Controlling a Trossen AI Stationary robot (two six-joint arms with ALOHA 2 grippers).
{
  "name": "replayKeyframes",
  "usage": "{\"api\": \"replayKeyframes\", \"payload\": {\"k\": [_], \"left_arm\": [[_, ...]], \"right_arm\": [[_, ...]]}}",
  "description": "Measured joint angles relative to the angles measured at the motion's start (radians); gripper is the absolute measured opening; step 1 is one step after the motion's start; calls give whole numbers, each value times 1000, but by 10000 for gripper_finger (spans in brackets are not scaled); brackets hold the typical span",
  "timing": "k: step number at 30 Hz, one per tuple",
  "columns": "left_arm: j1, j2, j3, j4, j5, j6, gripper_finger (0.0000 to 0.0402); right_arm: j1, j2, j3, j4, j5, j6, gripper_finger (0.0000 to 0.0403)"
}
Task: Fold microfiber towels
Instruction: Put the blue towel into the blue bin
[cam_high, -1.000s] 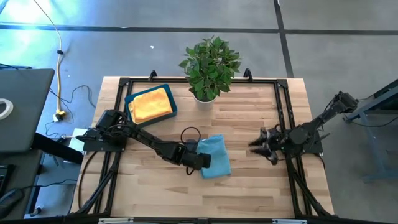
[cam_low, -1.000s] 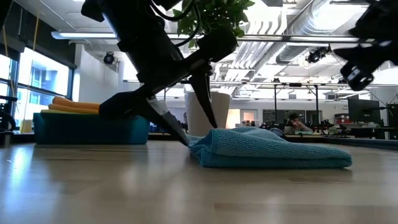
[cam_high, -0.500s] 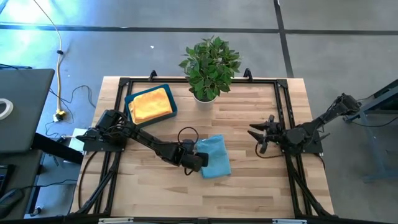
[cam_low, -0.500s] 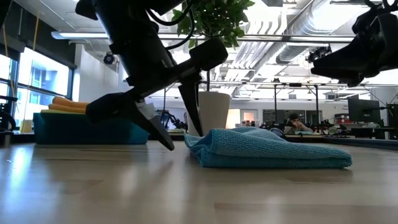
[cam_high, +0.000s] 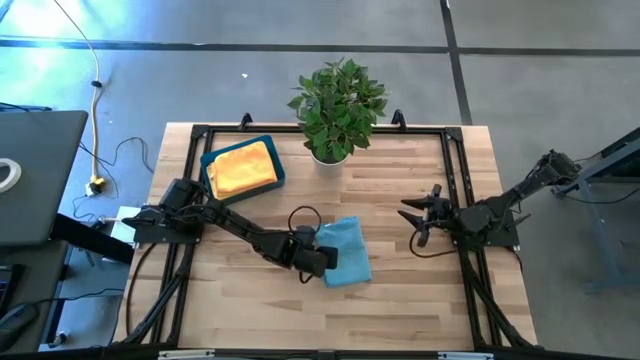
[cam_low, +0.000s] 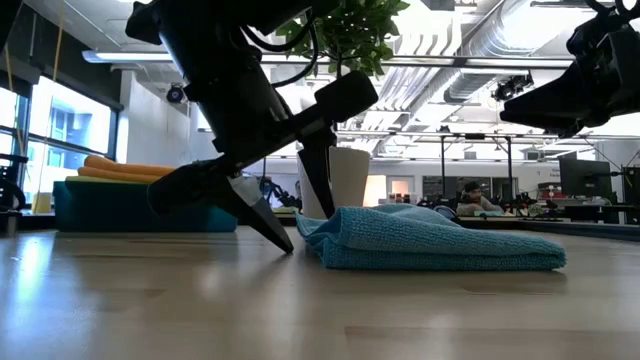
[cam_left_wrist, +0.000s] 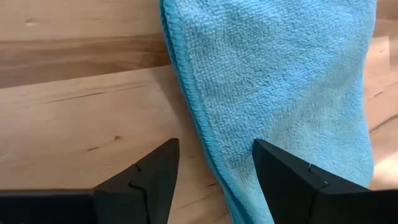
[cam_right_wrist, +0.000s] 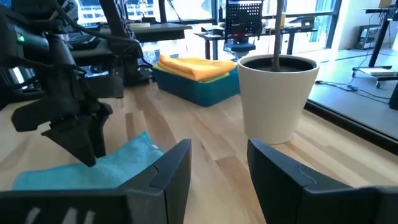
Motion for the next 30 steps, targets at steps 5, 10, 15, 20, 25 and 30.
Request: {"api": "replayKeyframes", "payload": {"k": [5,10,15,20,25,30], "left_arm": [[1,3,-2,29,-33,66,198],[19,8,-3,76,-40,111,198],[42,10,-3,101,-65,200,198],[61,46,-2,142,-82,317,195],[66,88,0,215,-104,381,176],[66,93,0,229,-135,424,145]], "right_arm": [[0,-1,0,-6,0,0,149],[0,-1,0,-9,0,0,149],[0,-1,0,-17,0,0,149],[0,-1,0,-28,0,0,149],[0,-1,0,-30,0,0,149],[0,-1,0,-31,0,0,149]]}}
